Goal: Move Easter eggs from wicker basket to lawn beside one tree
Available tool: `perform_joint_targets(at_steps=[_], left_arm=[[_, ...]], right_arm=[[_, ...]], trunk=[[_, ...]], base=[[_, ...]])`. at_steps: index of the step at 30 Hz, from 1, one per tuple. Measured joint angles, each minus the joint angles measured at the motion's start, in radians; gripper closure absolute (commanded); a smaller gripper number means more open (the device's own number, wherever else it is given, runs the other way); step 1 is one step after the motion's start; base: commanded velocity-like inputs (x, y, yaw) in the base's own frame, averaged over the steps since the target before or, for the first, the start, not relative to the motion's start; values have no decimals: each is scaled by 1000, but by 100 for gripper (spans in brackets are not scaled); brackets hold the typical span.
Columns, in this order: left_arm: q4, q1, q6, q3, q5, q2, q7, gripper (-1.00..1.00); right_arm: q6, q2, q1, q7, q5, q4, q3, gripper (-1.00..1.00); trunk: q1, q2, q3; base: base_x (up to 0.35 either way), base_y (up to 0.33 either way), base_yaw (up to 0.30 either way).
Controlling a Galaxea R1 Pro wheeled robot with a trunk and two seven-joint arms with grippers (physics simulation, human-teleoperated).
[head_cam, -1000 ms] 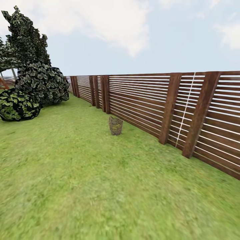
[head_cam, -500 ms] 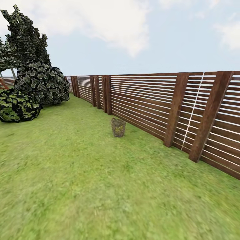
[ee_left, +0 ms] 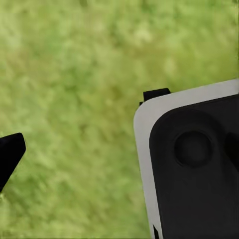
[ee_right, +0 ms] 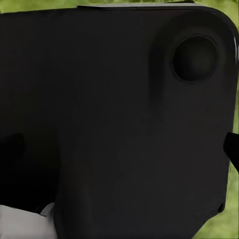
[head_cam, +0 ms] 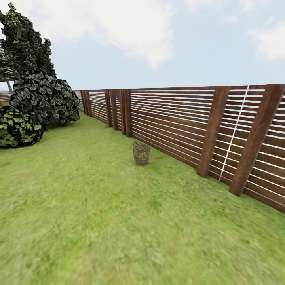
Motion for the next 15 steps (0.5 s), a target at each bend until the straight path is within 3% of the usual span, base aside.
perform_joint_targets(at_steps=[15], left_arm=[[0,0,0,0,0,0,0,-100]], right_arm=[[0,0,0,0,1,0,-12,-100]], trunk=[[0,0,-7]], base=[[263,200,-16]])
